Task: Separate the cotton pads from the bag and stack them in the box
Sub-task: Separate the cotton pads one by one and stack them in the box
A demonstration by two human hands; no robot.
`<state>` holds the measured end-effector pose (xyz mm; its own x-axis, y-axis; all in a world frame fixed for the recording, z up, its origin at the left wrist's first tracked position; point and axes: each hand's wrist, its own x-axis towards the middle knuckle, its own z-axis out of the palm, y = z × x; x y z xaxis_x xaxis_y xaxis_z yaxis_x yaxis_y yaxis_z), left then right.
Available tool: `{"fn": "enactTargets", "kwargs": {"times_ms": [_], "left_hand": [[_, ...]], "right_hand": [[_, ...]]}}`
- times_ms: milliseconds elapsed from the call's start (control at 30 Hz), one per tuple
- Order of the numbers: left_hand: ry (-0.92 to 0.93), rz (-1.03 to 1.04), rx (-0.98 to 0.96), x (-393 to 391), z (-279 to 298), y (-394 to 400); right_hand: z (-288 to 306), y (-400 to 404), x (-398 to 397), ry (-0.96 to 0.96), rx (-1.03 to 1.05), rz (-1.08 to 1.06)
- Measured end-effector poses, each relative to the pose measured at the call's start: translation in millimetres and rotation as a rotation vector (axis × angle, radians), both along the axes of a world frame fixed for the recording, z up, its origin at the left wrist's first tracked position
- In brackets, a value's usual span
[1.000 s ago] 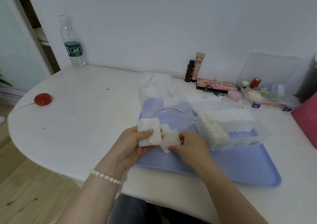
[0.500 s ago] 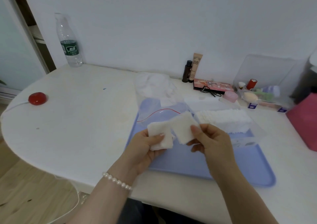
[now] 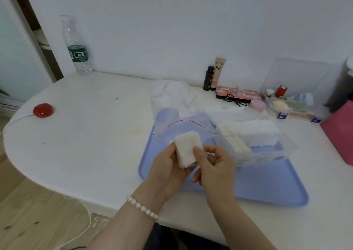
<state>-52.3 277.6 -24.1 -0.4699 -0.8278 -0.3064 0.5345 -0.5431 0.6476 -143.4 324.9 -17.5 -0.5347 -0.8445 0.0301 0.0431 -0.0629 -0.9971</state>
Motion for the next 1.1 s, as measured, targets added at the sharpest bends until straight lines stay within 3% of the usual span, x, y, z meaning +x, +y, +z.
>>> {"fn": "enactTargets", "kwargs": {"times_ms": [267, 367, 500, 567, 633, 733, 867, 1100], "left_hand": [[0.001, 0.005, -0.038, 5.2, -2.5, -3.6], [-0.078, -0.001, -0.112, 9.9, -2.7, -0.9], [-0.149, 0.121, -0.067, 22.5, -6.2, -8.5], [-0.182, 0.182, -0.062, 33.4, -5.3, -14.9], [-0.209, 0.211, -0.061, 42.9, -4.9, -19.3], [-0.239, 0.222, -0.071, 48.4, -2.7, -22.6], [-0.233, 0.246, -0.063, 45.0, 0.5, -22.2], [-0.213, 0.247, -0.080, 49.8, 1.4, -20.8]], "right_hand": [[-9.9, -3.7, 6.3, 0.095, -0.001, 0.012], [-13.9, -7.1, 9.3, 0.164, -0.008, 0.039], [-8.1, -13.9, 2.4, 0.182, 0.023, 0.066], [-4.0, -20.6, -9.6, 0.296, 0.015, -0.030], [-1.7, -30.2, -21.4, 0.535, 0.086, -0.052], [-2.2, -47.2, -28.2, 0.847, 0.346, 0.131], [-7.2, -62.5, -15.8, 1.012, 0.530, 0.294], [-15.7, -63.2, -11.3, 0.883, 0.437, 0.264]]}}
